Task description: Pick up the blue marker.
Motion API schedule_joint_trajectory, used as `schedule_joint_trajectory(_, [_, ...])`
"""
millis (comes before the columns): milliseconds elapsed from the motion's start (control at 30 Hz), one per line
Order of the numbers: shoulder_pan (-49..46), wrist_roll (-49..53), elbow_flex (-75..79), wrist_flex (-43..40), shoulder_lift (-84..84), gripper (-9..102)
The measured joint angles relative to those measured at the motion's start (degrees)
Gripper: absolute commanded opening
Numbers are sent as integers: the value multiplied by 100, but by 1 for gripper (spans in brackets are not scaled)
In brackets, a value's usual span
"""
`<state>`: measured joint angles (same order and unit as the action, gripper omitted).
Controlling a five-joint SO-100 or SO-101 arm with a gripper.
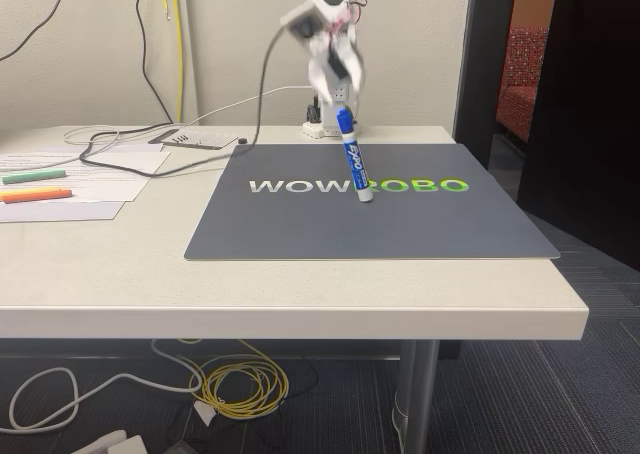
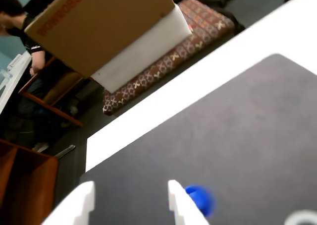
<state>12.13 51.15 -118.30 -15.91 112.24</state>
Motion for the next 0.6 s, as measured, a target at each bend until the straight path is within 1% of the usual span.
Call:
schedule_joint_trajectory(100, [0,-281,26,-624,369,22])
schedule_joint_trajectory(200, [0,-387,26,-853,562,23])
schedule_joint_trajectory(267, [0,-387,-26,-861,589,27])
schedule_joint_trajectory(300, [0,-360,-123,-844,615,31])
schedule_joint_trajectory(367, [9,-158,-413,-606,633,41])
schedule_joint_trajectory(433, [18,132,-800,-132,615,46])
schedule_joint_trajectory(533, [-9,378,-984,264,554,47])
schedule_joint_trajectory(600, [-62,879,-1011,563,70,49])
